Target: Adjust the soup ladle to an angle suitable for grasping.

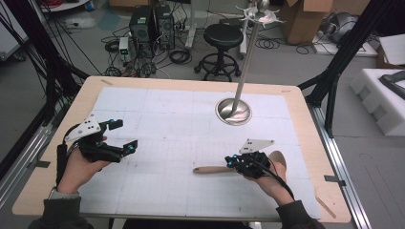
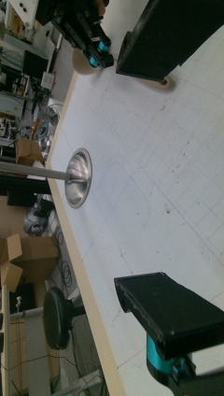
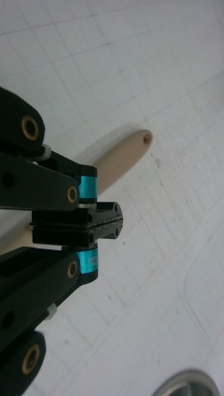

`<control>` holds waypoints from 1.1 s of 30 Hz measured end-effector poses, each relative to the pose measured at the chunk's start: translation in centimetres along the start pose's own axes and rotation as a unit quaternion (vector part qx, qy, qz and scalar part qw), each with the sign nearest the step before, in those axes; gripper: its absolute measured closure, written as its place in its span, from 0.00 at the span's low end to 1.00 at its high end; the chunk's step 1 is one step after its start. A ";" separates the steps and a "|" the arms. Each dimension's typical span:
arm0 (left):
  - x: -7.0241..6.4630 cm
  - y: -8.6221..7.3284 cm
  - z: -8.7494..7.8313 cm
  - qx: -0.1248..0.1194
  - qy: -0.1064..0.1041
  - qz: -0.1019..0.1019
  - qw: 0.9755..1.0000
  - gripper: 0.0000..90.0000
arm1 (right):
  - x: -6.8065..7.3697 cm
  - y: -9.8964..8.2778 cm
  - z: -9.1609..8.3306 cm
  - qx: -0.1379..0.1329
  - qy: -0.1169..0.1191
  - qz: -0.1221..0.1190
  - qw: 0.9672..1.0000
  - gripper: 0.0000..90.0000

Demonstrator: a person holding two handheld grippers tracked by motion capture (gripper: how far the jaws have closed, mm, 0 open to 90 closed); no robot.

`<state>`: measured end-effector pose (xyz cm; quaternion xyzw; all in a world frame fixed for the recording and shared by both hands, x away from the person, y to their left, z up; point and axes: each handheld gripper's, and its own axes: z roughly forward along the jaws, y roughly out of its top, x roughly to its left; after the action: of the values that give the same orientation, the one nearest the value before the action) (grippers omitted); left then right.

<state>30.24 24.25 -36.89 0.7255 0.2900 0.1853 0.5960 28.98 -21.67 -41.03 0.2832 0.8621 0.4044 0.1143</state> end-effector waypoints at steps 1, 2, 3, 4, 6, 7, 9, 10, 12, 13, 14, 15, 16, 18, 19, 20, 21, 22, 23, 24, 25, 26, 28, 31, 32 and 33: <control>0.0 0.0 0.0 0.000 0.000 0.000 1.000 0.02 | 0.3 0.0 0.4 0.000 0.009 -0.009 1.000 1.00; 0.0 0.0 0.0 0.000 0.000 -0.001 1.000 0.02 | 0.7 0.1 0.9 -0.001 0.020 -0.020 1.000 1.00; 0.0 0.0 0.0 0.000 0.001 0.000 1.000 0.02 | 1.3 0.2 1.4 0.001 0.029 -0.031 0.999 1.00; 0.1 0.0 0.0 0.001 0.001 0.000 1.000 0.02 | 1.7 0.3 1.9 0.006 0.036 -0.041 0.999 1.00; 0.0 0.0 0.0 0.002 -0.001 0.000 1.000 0.02 | 2.7 0.7 3.1 0.014 0.051 -0.060 0.997 1.00; 0.0 0.0 0.0 0.001 -0.001 0.000 1.000 0.02 | 3.2 1.0 3.6 0.015 0.061 -0.068 0.996 1.00; 0.0 0.0 -0.1 0.000 -0.002 0.000 1.000 0.02 | 3.9 1.6 4.7 0.016 0.076 -0.080 0.994 1.00; 0.0 0.0 -0.1 -0.002 0.000 -0.002 1.000 0.02 | 4.3 1.8 5.1 0.023 0.085 -0.084 0.993 1.00; 0.1 0.0 -0.2 -0.003 -0.001 -0.002 1.000 0.02 | 4.7 2.2 6.0 0.026 0.096 -0.093 0.991 1.00; 0.1 0.0 -0.3 -0.004 0.000 -0.002 1.000 0.02 | 4.9 2.3 6.3 0.031 0.097 -0.098 0.990 1.00; 0.1 0.1 -0.3 -0.004 -0.001 -0.002 1.000 0.02 | 5.1 2.3 6.7 0.036 0.098 -0.101 0.989 1.00; 0.1 0.1 -0.3 -0.006 0.000 -0.003 1.000 0.02 | 5.2 2.4 6.9 0.041 0.096 -0.106 0.989 1.00; 0.1 0.1 -0.3 -0.006 -0.001 -0.004 1.000 0.02 | 5.2 2.4 7.2 0.045 0.092 -0.112 0.988 1.00; 0.1 0.1 -0.3 -0.005 -0.001 -0.002 1.000 0.02 | 5.1 2.4 7.5 0.045 0.090 -0.116 0.988 1.00; 0.1 0.1 -0.3 -0.004 0.000 -0.002 1.000 0.02 | 5.1 2.5 7.6 0.042 0.086 -0.118 0.988 1.00; 0.1 0.1 -0.3 -0.004 0.000 -0.002 1.000 0.02 | 5.1 2.6 7.6 0.039 0.081 -0.121 0.989 1.00; 0.1 0.1 -0.3 -0.004 -0.001 -0.001 1.000 0.02 | 5.0 2.6 7.7 0.037 0.075 -0.125 0.989 1.00; 0.1 0.1 -0.3 -0.004 0.000 -0.001 1.000 0.02 | 5.0 2.7 7.7 0.040 0.069 -0.126 0.989 1.00; 0.1 0.0 -0.2 -0.004 0.000 -0.001 1.000 0.02 | 5.0 2.6 7.9 0.043 0.062 -0.129 0.989 1.00; 0.1 0.1 -0.3 -0.004 -0.002 0.000 1.000 0.02 | 4.8 2.6 8.0 0.046 0.049 -0.133 0.989 1.00; 0.1 0.1 -0.3 -0.005 -0.001 -0.002 1.000 0.02 | 4.5 2.6 8.1 0.046 0.050 -0.120 0.990 1.00; 0.1 0.1 -0.3 -0.005 -0.001 -0.003 1.000 0.02 | 4.2 2.6 8.1 0.046 0.047 -0.112 0.991 1.00; 0.1 0.1 -0.3 -0.006 0.000 -0.004 1.000 0.02 | 3.6 2.6 8.1 0.043 0.034 -0.105 0.993 1.00; 0.1 0.1 -0.3 -0.005 -0.001 -0.003 1.000 0.02 | 2.9 2.6 8.2 0.040 0.022 -0.089 0.995 1.00; 0.1 0.1 -0.3 -0.005 -0.001 -0.003 1.000 0.02 | 2.6 2.7 8.3 0.037 0.018 -0.087 0.995 1.00; 0.1 0.1 -0.3 -0.005 -0.001 -0.002 1.000 0.02 | 2.4 2.7 8.4 0.035 0.012 -0.080 0.996 1.00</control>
<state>30.15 24.54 -36.76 0.7221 0.2896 0.1846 0.6005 31.67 -13.61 -44.32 0.2126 0.8969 0.3667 0.1258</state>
